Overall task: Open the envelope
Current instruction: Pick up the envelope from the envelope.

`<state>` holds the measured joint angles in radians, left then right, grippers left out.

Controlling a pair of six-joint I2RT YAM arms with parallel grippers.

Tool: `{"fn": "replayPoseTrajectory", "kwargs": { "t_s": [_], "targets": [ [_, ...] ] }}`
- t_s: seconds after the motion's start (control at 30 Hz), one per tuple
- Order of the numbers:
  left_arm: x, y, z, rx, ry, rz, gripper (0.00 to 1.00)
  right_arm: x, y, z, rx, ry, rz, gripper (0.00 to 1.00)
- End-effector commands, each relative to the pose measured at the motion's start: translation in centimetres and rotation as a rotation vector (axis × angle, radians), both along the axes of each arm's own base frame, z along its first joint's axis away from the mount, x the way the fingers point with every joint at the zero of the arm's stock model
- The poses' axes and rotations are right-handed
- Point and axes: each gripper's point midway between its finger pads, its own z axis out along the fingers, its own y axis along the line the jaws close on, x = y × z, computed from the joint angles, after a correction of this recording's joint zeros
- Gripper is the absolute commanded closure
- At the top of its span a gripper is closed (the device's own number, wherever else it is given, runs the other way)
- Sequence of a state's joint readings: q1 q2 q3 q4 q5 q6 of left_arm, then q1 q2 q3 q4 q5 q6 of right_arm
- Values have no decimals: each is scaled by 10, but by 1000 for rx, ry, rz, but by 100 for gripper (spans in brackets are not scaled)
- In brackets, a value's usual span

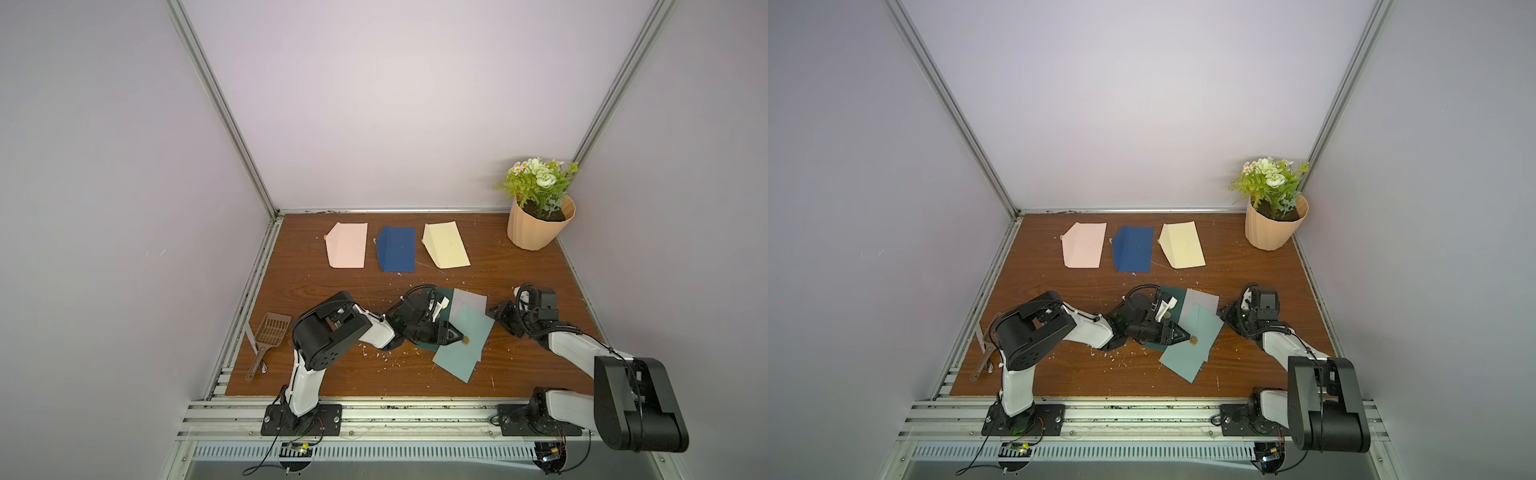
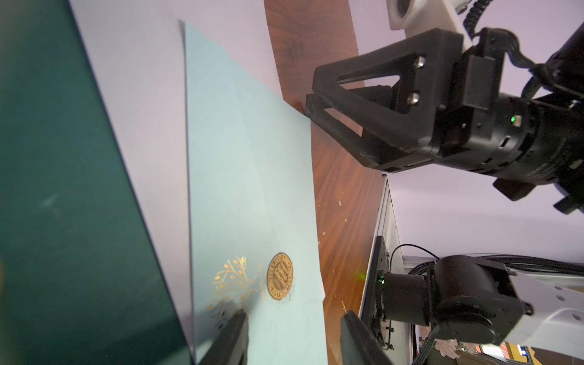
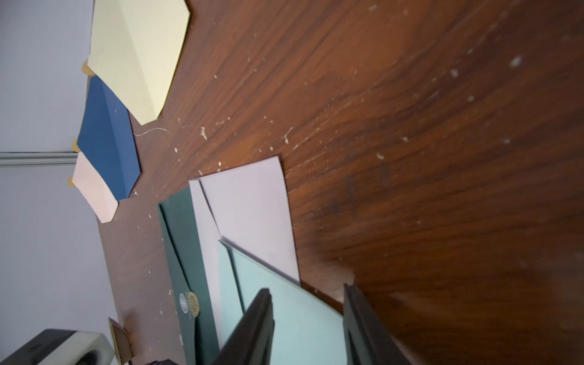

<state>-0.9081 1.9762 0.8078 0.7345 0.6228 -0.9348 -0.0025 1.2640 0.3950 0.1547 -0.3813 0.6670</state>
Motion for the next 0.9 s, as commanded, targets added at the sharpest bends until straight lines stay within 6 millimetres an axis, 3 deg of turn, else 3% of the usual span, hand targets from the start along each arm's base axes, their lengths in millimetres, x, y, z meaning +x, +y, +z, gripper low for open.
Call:
{"fn": "replayPoseTrajectory", "kwargs": {
  "t_s": [0.0, 0.23, 0.47, 0.63, 0.87],
  "targets": [
    [-6, 7, -32, 91, 67, 16, 50, -19, 9, -16, 41, 65, 42, 58],
    [-6, 6, -35, 96, 73, 18, 50, -23, 14, -8, 63, 36, 68, 57],
    [-5, 8, -35, 104, 75, 24, 50, -18, -5, 6, -56, 22, 28, 52],
    [-4, 9, -38, 119, 79, 28, 50, -27, -17, 0, -145, 116, 33, 53],
    [-4, 9, -41, 130, 84, 30, 50, -33, -20, -4, -161, 150, 56, 53]
  ]
}}
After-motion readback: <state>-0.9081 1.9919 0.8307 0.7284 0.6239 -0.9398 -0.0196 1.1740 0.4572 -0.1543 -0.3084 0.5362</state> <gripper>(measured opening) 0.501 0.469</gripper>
